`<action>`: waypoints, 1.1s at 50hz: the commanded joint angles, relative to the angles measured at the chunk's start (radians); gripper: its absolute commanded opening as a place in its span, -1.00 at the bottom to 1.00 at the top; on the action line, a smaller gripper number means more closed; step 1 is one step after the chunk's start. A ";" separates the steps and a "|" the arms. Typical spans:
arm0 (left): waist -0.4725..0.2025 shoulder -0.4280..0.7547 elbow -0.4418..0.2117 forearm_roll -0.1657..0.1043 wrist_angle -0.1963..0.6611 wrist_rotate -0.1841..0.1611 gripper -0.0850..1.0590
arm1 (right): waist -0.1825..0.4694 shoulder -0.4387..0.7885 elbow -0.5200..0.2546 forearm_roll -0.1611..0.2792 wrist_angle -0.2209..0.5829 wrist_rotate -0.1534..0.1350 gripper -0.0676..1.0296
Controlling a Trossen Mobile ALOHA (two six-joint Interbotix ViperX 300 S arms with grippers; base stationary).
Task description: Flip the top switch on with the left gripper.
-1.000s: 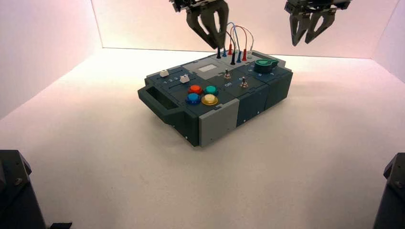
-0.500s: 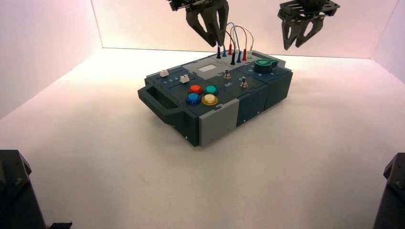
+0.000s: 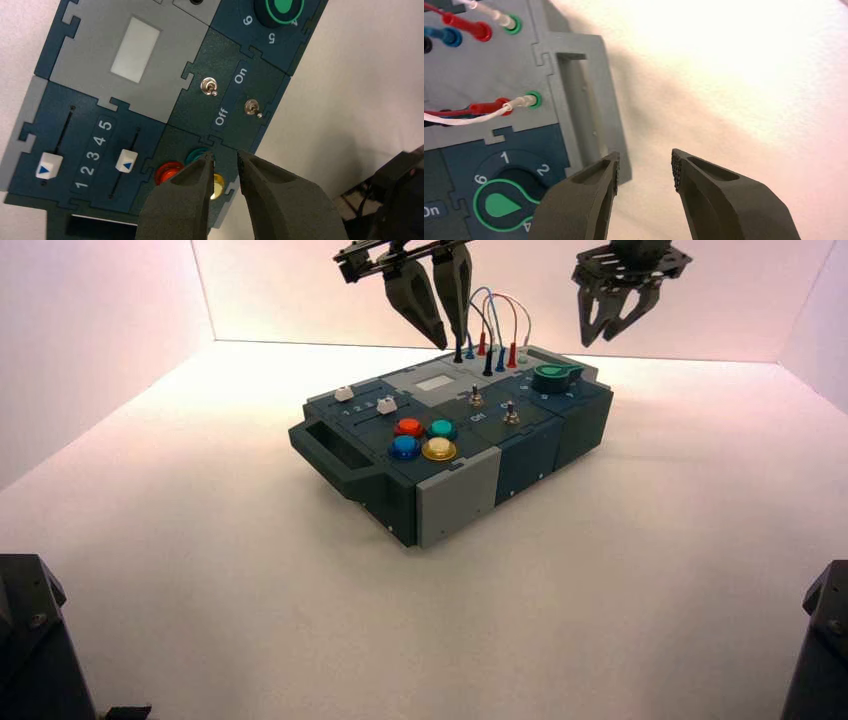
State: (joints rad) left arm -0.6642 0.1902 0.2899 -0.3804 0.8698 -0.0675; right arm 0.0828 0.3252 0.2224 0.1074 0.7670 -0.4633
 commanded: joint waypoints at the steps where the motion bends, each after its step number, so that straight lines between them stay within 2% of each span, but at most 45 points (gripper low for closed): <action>1: -0.008 -0.051 -0.003 -0.015 -0.021 -0.008 -0.36 | 0.014 -0.012 -0.021 0.009 0.002 -0.014 0.14; 8: -0.012 -0.041 -0.003 -0.014 -0.026 0.011 -0.37 | 0.014 0.006 -0.021 0.009 0.003 -0.015 0.14; 20: -0.021 -0.035 0.002 -0.012 -0.026 0.020 -0.37 | 0.017 0.037 -0.025 0.009 0.000 -0.017 0.14; 25: -0.021 -0.038 0.005 -0.012 -0.026 0.026 -0.39 | 0.017 0.048 -0.029 0.006 -0.003 -0.017 0.08; 29: -0.021 -0.040 0.006 -0.012 -0.026 0.029 -0.41 | 0.017 0.058 -0.031 0.006 -0.003 -0.017 -0.10; 31: -0.020 -0.038 0.008 -0.014 -0.025 0.031 -0.41 | 0.017 0.071 -0.031 0.008 0.003 -0.017 -0.48; 32: -0.021 -0.038 0.008 -0.012 -0.025 0.031 -0.41 | 0.017 0.072 -0.031 0.006 0.003 -0.017 -0.57; 33: -0.021 -0.037 0.008 -0.012 -0.025 0.032 -0.41 | 0.017 0.074 -0.028 0.009 0.005 -0.015 -0.74; 34: -0.021 -0.037 0.008 -0.012 -0.025 0.032 -0.41 | 0.017 0.074 -0.028 0.009 0.005 -0.015 -0.74; 35: -0.021 -0.037 0.008 -0.012 -0.025 0.031 -0.41 | 0.015 0.075 -0.025 0.009 0.006 -0.015 -0.87; 38: -0.021 -0.034 0.008 -0.014 -0.026 0.032 -0.41 | 0.017 0.071 -0.006 0.015 0.008 0.002 -0.92; 43: -0.021 -0.032 0.012 -0.014 -0.031 0.031 -0.42 | 0.012 0.055 0.025 0.017 0.000 0.091 -0.92; 44: -0.021 -0.032 0.012 -0.014 -0.031 0.031 -0.42 | 0.012 0.055 0.025 0.017 0.000 0.091 -0.92; 45: -0.021 -0.031 0.012 -0.012 -0.031 0.031 -0.42 | 0.012 0.048 0.037 0.015 -0.008 0.120 -0.92; 46: -0.021 -0.032 0.015 -0.014 -0.031 0.031 -0.42 | 0.012 0.044 0.043 0.017 -0.011 0.135 -0.92; 55: -0.021 -0.037 0.020 -0.012 -0.032 0.032 -0.42 | 0.011 0.029 0.080 0.017 -0.037 0.235 -0.92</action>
State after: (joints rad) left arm -0.6826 0.1825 0.3175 -0.3912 0.8422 -0.0383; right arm 0.1043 0.3789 0.2915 0.1150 0.7378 -0.3053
